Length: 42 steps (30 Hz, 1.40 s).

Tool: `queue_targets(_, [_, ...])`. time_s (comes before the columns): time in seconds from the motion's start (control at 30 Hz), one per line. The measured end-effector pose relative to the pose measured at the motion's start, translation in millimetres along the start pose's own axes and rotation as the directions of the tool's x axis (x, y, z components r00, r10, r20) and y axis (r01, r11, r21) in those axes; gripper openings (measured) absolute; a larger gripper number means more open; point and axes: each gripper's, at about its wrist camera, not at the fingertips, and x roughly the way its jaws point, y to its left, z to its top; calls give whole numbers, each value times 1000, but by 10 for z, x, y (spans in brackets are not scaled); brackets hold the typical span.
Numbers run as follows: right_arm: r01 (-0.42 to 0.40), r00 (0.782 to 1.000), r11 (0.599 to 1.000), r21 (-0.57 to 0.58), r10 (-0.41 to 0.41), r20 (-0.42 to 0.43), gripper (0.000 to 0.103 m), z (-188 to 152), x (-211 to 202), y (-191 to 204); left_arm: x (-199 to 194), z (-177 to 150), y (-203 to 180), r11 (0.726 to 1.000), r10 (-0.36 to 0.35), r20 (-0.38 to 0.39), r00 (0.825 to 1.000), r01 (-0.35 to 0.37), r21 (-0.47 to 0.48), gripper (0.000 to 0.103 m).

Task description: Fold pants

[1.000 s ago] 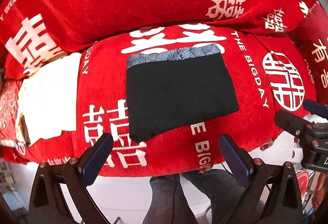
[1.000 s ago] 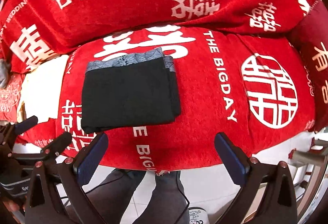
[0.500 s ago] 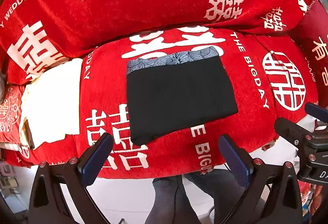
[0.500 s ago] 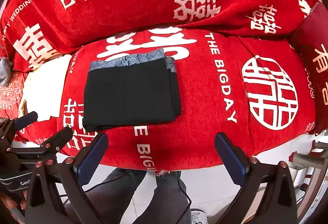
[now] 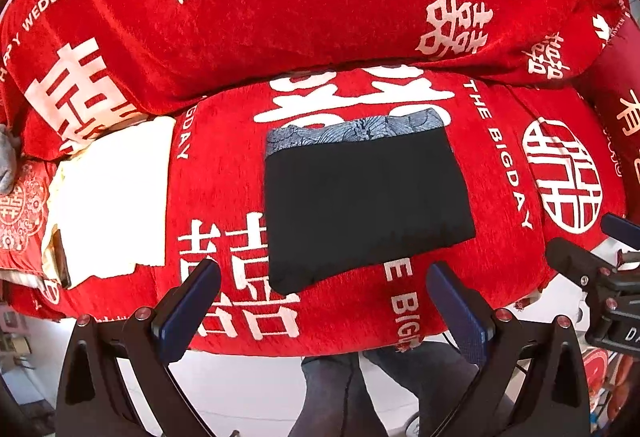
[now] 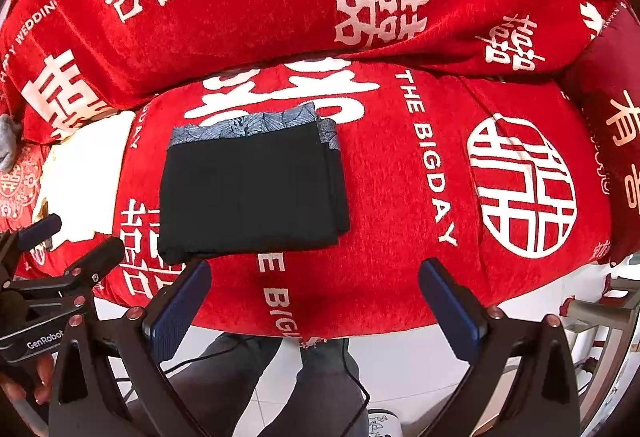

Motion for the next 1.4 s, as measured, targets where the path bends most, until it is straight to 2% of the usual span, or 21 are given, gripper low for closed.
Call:
queue_targets(0.23, [14,1000,1000,-24,-15,-18,103,13,63,69,63,-26,30,1000,-10,-13,1000,9,-21,103])
queue_targets(0.5, [38,999,998,-47,-39,-28,103,20,106,120,79,-36,18,1000,-8,5,1000,8,-16,103])
queue_targets(0.67, [37,998,997,-60,-40,-40,103,17,134,165,65,-35,15,1000,12,28,1000,-12,-1,103])
queue_targets(1.4, [32,998,997,-64,-35,-54,103,27,180,221,77,-50,5,1000,9,30,1000,-9,6,103])
